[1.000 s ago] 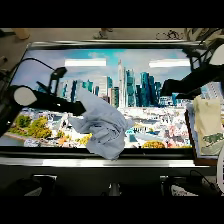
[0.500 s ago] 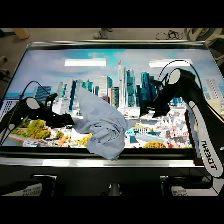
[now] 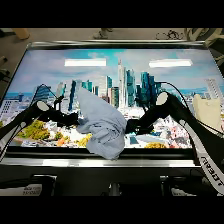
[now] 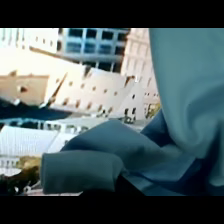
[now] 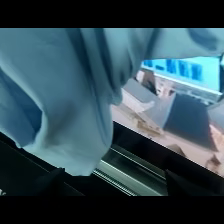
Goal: Fold the shirts.
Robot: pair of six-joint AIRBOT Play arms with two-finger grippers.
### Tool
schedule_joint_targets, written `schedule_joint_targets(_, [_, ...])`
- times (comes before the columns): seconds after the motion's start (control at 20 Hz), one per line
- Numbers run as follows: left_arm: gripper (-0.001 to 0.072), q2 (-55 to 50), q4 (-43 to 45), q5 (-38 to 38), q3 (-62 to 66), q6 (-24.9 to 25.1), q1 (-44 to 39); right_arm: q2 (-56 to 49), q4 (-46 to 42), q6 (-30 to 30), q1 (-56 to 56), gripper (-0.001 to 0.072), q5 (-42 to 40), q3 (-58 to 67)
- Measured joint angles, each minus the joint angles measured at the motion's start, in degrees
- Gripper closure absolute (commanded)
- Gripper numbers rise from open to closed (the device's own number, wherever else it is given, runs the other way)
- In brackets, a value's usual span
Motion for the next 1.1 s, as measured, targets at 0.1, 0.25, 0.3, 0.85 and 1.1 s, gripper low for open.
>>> schedule_joint_targets(0.1, [0.068, 0.94, -0.66, -0.17, 0.0, 0.35, -0.13, 0.33, 5.64, -2.23, 0.28, 0.0011, -3.8, -3.89])
schedule_joint_targets(0.25, [0.068, 3.17, -1.14, -0.81, -0.02, 0.55, -0.66, -0.13, 12.59, -6.01, 2.93, 0.0067, -8.22, -7.37])
schedule_joint_targets(0.3, [0.068, 3.96, -1.2, -0.79, -0.02, 0.55, -0.74, -0.37, 14.08, -7.02, 4.74, 0.0327, -9.73, -8.02])
schedule_joint_targets(0.85, [0.0683, 31.93, 7.04, -0.07, 23.19, 0.15, -0.35, 20.59, 5.84, -12.57, -3.96, 0.0684, -7.74, 16.83])
schedule_joint_targets(1.1, [0.0683, 46.29, 16.37, 0.44, 39.63, -10.05, -0.04, 36.79, -3.63, -8.11, -8.44, 0.0682, -14.27, 34.71])
